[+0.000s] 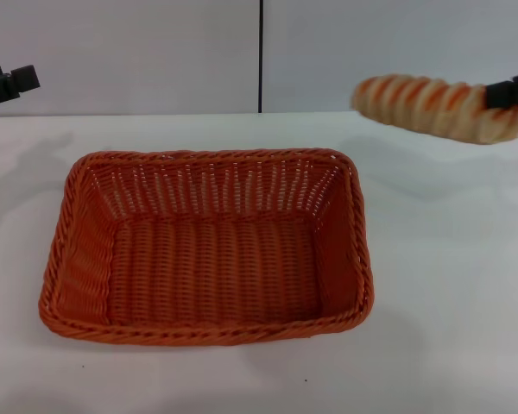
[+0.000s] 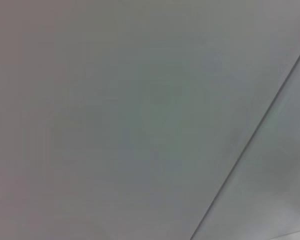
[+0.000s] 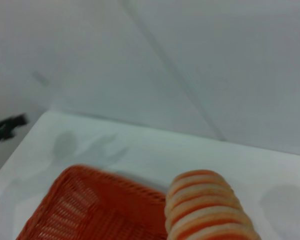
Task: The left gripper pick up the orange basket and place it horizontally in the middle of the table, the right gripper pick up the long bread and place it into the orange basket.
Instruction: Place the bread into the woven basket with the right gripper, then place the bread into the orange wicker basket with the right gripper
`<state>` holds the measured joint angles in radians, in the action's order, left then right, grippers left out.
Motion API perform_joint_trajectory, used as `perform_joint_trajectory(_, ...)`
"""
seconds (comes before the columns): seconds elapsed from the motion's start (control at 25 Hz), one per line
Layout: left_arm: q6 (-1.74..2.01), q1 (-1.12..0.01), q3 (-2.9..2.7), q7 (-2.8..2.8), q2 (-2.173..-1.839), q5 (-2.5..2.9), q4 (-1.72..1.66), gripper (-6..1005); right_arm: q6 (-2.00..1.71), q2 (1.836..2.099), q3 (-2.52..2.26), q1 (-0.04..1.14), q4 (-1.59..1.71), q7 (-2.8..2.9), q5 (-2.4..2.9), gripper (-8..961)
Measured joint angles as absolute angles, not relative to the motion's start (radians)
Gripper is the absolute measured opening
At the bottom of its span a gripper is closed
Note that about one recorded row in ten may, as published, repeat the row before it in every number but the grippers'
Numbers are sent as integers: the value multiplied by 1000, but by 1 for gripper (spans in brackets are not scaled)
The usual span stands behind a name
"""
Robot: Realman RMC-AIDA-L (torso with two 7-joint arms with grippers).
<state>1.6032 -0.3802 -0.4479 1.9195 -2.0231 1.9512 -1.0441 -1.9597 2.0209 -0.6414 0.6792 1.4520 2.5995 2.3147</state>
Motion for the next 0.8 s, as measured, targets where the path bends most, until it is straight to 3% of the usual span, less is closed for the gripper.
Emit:
perform_joint_trajectory(0.24,1606,-377,-448,1919,-2022,1941,-1042,840,-1953,2049,-816,719,1408,2599,2225,86)
perform_joint_trajectory(0.8,1608,-374,-448,1915,-2036,1935,-1042,840,-1854,2042,-913,820,1013,2401,2165,72)
